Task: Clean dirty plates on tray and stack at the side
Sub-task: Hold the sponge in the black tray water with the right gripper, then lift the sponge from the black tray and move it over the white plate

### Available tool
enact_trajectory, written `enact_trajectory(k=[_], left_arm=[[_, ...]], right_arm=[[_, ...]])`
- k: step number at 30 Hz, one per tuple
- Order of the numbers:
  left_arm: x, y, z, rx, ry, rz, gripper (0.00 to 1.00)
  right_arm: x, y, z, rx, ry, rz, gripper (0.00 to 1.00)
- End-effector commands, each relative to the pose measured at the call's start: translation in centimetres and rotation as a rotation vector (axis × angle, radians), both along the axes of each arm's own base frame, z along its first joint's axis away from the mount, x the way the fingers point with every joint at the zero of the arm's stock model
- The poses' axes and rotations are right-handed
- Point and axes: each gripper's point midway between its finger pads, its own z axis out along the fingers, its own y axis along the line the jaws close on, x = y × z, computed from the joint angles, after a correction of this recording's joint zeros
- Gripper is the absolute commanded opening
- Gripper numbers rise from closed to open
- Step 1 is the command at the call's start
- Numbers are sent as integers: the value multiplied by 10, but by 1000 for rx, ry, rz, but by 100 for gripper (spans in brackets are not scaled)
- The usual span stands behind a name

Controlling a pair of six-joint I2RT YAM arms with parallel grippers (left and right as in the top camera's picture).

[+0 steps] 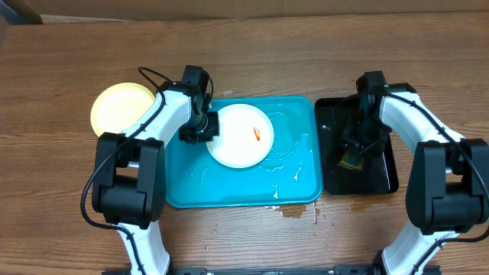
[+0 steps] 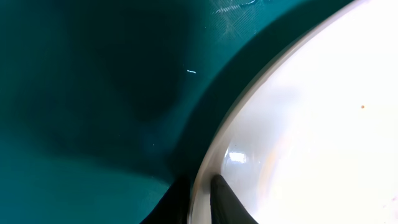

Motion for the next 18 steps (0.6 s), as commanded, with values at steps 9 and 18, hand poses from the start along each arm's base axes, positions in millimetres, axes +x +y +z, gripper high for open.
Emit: enact_trajectory(k=[9,18], left_arm=[[-10,4,-14,24,43,-3,14],[-9,3,-14,24,41,-3,15]], right_arm=[[0,1,-3,6,-2,-11,43],[0,1,-3,9,-1,-11,4]])
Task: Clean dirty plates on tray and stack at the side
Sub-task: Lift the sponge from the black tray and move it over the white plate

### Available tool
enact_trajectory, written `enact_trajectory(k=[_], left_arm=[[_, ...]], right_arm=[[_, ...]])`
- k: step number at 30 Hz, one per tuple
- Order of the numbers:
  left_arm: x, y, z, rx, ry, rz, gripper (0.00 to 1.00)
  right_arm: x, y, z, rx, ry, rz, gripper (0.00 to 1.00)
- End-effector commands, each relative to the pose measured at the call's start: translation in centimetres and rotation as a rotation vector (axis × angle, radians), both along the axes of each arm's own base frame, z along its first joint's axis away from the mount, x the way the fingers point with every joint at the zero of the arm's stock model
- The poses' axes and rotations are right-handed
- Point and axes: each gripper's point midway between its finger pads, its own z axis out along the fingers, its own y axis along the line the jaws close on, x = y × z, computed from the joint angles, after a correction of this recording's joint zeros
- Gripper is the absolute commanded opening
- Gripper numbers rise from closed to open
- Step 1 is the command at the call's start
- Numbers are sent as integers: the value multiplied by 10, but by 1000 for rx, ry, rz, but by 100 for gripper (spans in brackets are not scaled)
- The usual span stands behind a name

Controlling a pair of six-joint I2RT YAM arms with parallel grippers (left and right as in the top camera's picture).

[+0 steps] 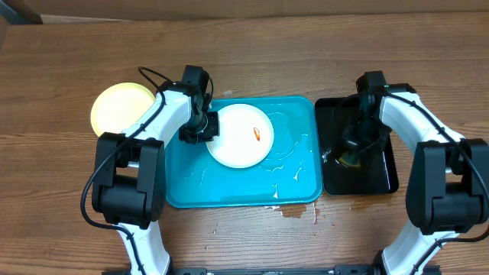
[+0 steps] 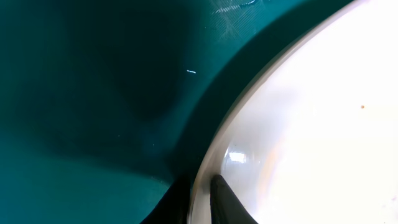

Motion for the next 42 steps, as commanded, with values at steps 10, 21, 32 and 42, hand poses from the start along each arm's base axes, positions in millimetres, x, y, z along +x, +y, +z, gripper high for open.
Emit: enact_trajectory(k=[10,21,32,42], left_arm=[[-8,3,-14,20,36,-3,15],[-4,2,-14,16,16,-3,17],[-3,2,-14,16,16,-3,22],[-3,2,-14,16,16,-3,22]], right_arm=[[24,7,20,42,-76,165,4],[42,-12,57,-156,-123,200,4],[47,-9,63,-313,-148,268,4],[39,-4,65,-347,-122,279,4]])
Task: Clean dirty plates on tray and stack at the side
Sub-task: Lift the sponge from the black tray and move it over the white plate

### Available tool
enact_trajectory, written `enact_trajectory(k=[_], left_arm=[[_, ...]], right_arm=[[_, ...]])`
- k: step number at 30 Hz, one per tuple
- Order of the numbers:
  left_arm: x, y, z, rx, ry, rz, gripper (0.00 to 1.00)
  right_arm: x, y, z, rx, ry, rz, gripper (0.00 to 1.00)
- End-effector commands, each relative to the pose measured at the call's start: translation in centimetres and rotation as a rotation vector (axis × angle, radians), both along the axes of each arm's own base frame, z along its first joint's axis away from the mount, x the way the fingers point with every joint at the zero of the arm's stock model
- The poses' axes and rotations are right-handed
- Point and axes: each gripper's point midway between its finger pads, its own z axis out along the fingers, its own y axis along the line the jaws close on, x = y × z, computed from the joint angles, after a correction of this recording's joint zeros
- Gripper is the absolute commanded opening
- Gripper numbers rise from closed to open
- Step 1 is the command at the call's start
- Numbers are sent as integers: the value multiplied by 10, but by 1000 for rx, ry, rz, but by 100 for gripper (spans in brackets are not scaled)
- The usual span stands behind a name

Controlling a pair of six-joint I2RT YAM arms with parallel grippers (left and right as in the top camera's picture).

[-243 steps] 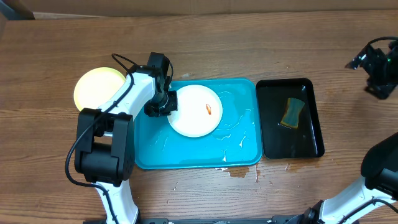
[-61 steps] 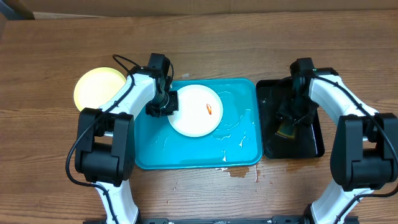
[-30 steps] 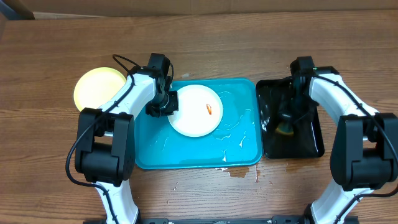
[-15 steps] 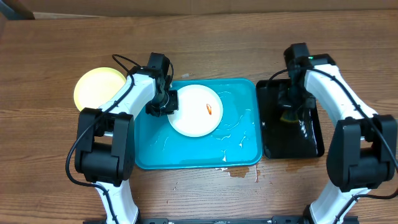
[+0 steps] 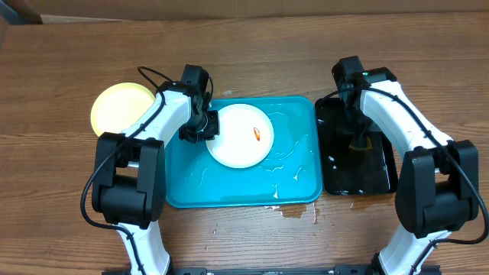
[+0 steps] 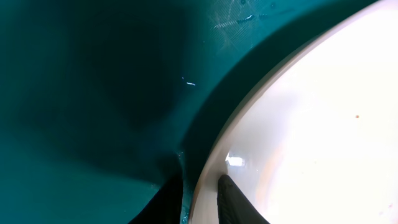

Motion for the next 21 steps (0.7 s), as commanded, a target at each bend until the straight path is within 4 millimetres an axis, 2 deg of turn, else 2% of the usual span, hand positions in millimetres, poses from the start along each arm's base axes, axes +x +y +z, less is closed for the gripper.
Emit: enact_trajectory(k=[1,6,10,16,19,20,21], left_arm=[[-8,3,-13,20,36,-3,22],[-8,3,-13,20,37,-3,19],[-8,3,-13,19,37,-3,4],[-8,3,-13,19,37,-3,4],[-9,3,-13,20,39,-3,4],[-9,3,-13,20,39,-3,4],[-9,3,-13,20,39,-3,4]], right_arm=[[10,3,17,4,-55,9,4],[17,8,26,26,-76,10,4],[24,15,46,65,-95,13,4],[32,19,72,96,-145,-38,4],[32,36,70,187,-121,17,4],[30,36,69,182,-105,51,4],[29,22,72,103,-110,34,4]])
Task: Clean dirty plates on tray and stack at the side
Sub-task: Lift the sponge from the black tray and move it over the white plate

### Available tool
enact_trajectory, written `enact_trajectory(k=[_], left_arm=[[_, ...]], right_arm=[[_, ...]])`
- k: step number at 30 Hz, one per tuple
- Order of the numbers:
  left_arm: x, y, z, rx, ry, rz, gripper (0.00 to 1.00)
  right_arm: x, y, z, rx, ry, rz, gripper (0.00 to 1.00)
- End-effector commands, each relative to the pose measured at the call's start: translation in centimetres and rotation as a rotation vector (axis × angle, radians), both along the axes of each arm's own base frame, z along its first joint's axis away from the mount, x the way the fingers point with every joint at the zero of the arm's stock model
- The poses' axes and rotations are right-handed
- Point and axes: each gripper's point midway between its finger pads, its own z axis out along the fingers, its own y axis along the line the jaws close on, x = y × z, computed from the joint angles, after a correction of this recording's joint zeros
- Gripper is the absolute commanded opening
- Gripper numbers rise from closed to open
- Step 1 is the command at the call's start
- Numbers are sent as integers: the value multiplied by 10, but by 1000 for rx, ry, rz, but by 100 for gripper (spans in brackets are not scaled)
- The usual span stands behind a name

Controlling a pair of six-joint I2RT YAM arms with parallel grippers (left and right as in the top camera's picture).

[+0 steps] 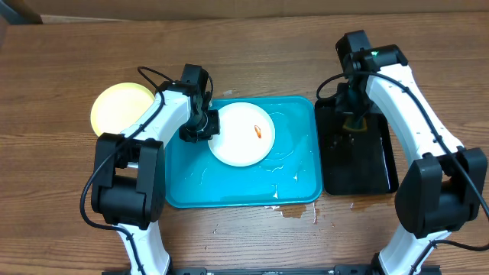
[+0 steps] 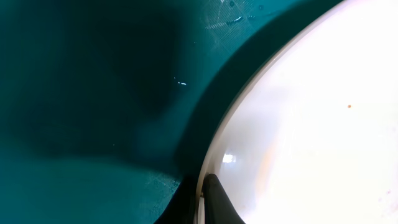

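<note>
A white plate (image 1: 243,136) with an orange stain (image 1: 258,131) lies in the teal tray (image 1: 298,179). My left gripper (image 1: 200,130) is shut on the plate's left rim. In the left wrist view its two dark fingers pinch the rim at the bottom edge (image 2: 200,194), and the plate (image 2: 311,124) fills the right side. My right gripper (image 1: 356,122) hangs over the far part of the black tray (image 1: 359,168), shut on a small yellow-brown sponge. A clean yellow plate (image 1: 114,107) lies on the table to the left of the teal tray.
Water streaks and foam (image 1: 286,156) lie on the teal tray's right half. A small puddle (image 1: 294,210) sits on the wooden table just in front of the tray. The black tray stands close against the teal tray's right side.
My left fingers have drawn closer together on the plate's rim, and the plate sits slightly further right. My right gripper has moved with the sponge toward the black tray's far end, higher up.
My right gripper was low over the sponge in the middle of the black tray, and stayed there a moment later. My left fingers were at the white plate's rim throughout. Then the right arm held the sponge raised, and now it holds it further back.
</note>
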Motion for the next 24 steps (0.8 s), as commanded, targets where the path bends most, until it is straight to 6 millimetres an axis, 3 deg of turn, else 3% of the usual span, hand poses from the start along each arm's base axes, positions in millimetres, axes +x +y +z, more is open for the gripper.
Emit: enact_trajectory(k=[1,3,6,8,10,17,19,24], left_arm=[[-9,5,-15,37,41,-2,4],[-9,5,-15,37,42,-2,4],[-10,6,-15,38,44,-2,4],[-10,6,-15,38,44,-2,4],[-10,6,-15,37,45,-2,4],[-11,2,-15,17,48,-3,4],[-10,2,-15,18,47,-3,4],[-10,2,-15,18,46,-3,4]], right_arm=[[1,-9,20,-59,-45,-4,4],[2,-25,25,-122,-84,-122,4],[4,-13,21,-69,-50,14,4],[2,-25,25,-139,-50,-9,4],[1,-23,24,-116,-57,-50,4],[-2,43,14,216,-5,122,4],[0,97,21,455,-20,191,4],[6,150,27,492,-96,312,4]])
